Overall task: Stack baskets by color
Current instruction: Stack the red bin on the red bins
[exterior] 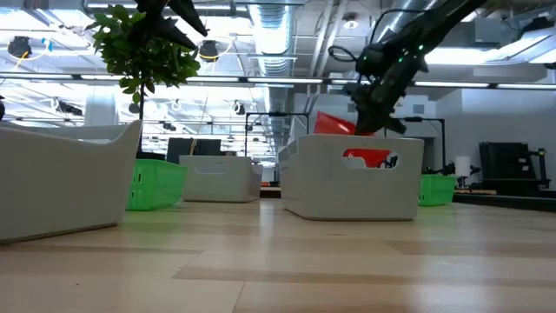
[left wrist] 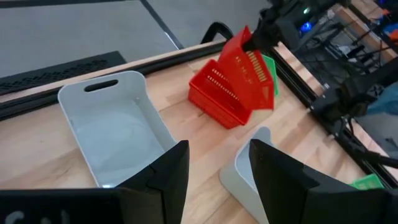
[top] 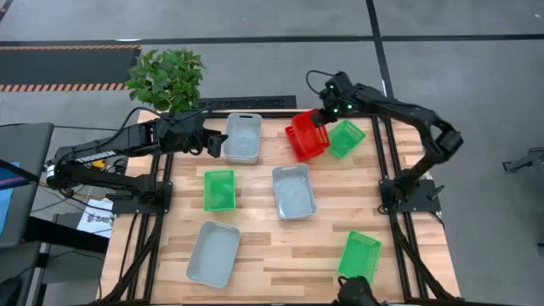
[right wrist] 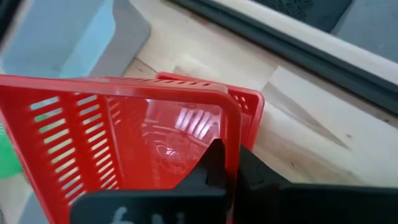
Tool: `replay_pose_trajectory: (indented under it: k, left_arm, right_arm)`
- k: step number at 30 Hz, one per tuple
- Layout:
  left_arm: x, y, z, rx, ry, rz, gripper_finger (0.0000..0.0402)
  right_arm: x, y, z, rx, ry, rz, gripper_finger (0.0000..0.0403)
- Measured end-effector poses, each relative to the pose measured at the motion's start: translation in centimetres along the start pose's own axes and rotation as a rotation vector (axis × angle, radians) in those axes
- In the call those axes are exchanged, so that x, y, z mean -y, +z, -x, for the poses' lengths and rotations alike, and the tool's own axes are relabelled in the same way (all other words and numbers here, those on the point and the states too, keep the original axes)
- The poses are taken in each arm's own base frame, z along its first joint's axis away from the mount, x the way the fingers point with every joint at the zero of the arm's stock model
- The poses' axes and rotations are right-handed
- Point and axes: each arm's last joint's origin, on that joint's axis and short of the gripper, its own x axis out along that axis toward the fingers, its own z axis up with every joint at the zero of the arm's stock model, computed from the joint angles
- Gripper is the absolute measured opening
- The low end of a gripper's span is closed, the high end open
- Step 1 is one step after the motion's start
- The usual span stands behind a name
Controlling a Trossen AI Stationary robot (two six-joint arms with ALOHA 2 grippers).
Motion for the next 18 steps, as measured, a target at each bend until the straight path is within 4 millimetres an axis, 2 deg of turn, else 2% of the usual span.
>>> replay_pose_trajectory:
  k: [7, 14, 18]
  left_arm:
    - [-0.1, 0.1, 0.0, 0.019, 0.023, 0.005, 0.0155]
    - [-0.1, 0.1, 0.0, 0.030, 0.035, 0.010, 0.0155]
    - [-0.1, 0.1, 0.0, 0.030, 0.036, 0.010, 0.0155]
  right_arm:
    - [0.6, -0.2, -1.9, -0.049, -0.014, 0.009, 0.0026]
    - [0.4, -0.6, -3.4, -0.094, -0.023, 0.034, 0.0022]
    - [0.5, -0.7, -3.6, -0.111, -0.030, 0.046, 0.0047]
